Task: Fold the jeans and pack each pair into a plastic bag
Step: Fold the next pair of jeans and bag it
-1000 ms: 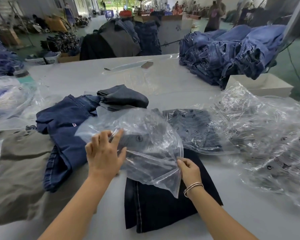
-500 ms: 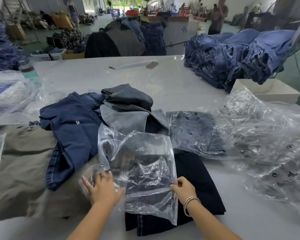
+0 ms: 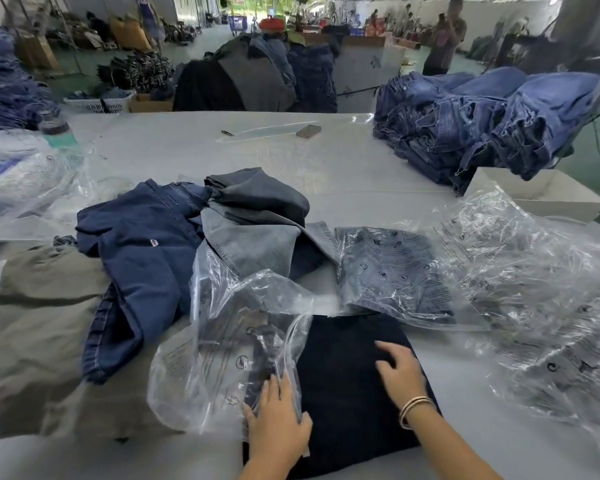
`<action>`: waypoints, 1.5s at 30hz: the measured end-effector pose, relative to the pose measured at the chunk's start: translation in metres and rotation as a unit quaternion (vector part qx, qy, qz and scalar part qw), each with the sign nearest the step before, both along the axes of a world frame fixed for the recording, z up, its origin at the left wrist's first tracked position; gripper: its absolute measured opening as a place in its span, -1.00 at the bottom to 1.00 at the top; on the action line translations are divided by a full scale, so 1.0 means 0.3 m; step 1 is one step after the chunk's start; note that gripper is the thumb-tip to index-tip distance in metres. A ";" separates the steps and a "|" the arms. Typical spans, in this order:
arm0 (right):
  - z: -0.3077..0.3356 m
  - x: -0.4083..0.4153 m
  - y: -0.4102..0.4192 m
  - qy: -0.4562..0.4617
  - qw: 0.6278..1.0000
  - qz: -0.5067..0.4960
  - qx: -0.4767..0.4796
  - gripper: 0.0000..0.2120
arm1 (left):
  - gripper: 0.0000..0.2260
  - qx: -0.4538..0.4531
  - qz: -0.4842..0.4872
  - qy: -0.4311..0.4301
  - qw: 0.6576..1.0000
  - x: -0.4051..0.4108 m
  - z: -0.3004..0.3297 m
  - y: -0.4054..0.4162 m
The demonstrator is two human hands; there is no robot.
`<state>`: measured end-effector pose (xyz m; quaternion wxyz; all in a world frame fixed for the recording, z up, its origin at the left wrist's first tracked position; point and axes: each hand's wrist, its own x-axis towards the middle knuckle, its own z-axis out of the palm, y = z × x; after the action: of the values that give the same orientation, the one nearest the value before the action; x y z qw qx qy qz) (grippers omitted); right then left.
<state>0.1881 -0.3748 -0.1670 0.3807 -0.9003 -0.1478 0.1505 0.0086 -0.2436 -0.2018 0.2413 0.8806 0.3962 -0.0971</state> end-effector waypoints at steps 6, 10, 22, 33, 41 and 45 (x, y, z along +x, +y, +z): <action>-0.085 0.108 -0.153 0.203 0.968 -0.143 -0.015 -0.47 | -0.23 0.035 -0.007 0.006 0.999 -0.022 -0.030 0.002; -0.093 0.121 -0.160 0.263 0.957 -0.119 0.008 -0.52 | -0.20 0.060 -0.012 0.042 0.997 -0.026 -0.023 0.016; 0.015 0.068 -0.136 0.426 0.897 -0.073 0.090 -0.67 | -0.62 0.188 -0.313 -0.216 0.906 0.029 0.108 -0.135; 0.021 0.039 -0.061 0.416 0.868 -0.065 0.265 -0.58 | -0.46 -0.248 -0.003 -0.318 0.915 0.079 0.192 -0.056; 0.047 0.038 0.004 0.277 0.917 -0.010 0.287 -0.62 | -0.81 -0.424 0.143 -0.374 0.813 0.076 0.360 0.049; 0.102 0.096 0.034 0.275 0.871 0.022 0.406 -0.49 | -0.80 -0.564 0.160 -0.369 0.721 0.096 0.425 0.110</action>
<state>0.2170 -0.3647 -0.1364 0.7349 -0.5850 -0.1046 0.3269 0.0373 -0.2105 -0.0743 0.8325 0.4714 0.2828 0.0697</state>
